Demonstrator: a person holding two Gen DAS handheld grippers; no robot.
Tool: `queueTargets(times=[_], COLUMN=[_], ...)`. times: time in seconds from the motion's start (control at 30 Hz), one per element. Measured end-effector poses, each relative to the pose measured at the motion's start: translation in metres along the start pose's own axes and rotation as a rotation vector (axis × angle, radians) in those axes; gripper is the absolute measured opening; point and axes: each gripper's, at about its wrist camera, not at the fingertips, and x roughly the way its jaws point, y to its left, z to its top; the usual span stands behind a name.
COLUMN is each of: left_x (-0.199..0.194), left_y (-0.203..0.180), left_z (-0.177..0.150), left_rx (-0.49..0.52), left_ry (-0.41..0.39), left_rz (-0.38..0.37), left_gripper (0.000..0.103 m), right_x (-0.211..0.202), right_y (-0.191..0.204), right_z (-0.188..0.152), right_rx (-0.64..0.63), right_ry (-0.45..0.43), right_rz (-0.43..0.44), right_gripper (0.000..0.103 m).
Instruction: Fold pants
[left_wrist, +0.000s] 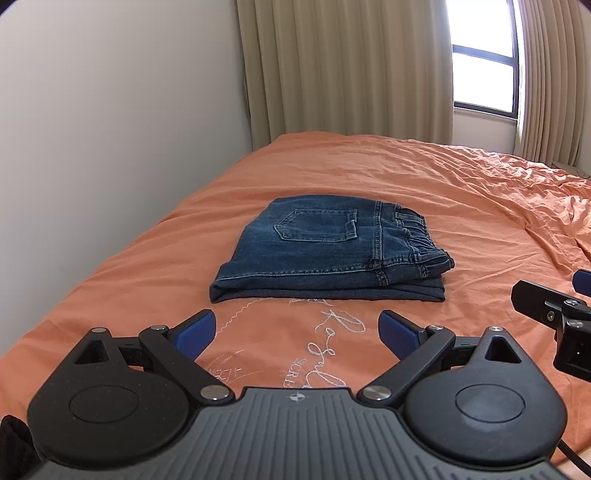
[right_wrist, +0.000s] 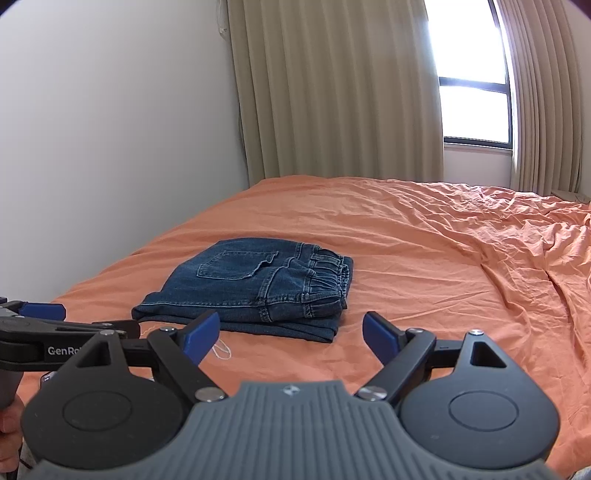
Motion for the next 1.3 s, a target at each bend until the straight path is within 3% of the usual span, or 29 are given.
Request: queueTargets(times=[1.3], left_x=[-0.009], left_y=[-0.007], left_z=[0.008], left_rx=[0.001], left_ry=[-0.010], left_rz=[-0.019], left_gripper=[0.103], right_x=[-0.014], right_y=[-0.003], right_z=[0.007], right_rx=[0.003], right_ry=[-0.039], right_rz=[-0.017], right_gripper=[0.081])
